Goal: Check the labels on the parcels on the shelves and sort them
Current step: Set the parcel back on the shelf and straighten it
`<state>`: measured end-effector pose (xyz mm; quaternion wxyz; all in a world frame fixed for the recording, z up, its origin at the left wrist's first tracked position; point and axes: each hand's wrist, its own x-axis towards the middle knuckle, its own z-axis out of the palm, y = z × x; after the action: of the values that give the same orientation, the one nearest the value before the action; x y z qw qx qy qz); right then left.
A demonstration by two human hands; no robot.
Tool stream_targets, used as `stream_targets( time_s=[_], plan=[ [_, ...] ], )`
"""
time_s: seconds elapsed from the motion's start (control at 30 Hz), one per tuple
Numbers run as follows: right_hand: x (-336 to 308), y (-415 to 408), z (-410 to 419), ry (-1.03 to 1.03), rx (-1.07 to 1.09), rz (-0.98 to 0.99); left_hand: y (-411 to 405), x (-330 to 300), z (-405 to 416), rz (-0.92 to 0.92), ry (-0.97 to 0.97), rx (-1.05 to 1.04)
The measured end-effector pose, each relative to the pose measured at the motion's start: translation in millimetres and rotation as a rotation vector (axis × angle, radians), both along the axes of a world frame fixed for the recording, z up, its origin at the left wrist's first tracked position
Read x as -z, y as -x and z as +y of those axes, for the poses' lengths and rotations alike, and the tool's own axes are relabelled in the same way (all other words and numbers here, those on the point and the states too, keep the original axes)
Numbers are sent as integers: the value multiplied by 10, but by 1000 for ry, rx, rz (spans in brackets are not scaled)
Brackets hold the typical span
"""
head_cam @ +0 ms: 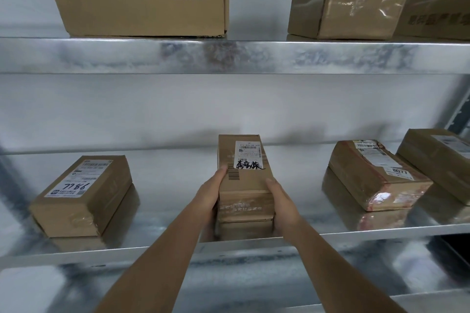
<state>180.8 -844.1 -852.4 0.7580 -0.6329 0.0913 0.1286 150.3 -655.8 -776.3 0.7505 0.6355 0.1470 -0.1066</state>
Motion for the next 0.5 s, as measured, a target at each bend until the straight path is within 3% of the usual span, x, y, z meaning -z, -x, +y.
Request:
stream_targets(
  time_s=[0.17,0.33,0.4,0.5],
  plan=[
    [-12,1,20,4,11,-25,-27,3,-1,-7,5,-2],
    [-203,126,60,15,21,-66,-77,-4,36,-52,-136,-32],
    [-319,174,89,109,23,-95,-127,4,63,-113,-276,-46],
    [-556,230,81,414,-12,-176,-139,-100,90,-189,-541,-46]
  ],
)
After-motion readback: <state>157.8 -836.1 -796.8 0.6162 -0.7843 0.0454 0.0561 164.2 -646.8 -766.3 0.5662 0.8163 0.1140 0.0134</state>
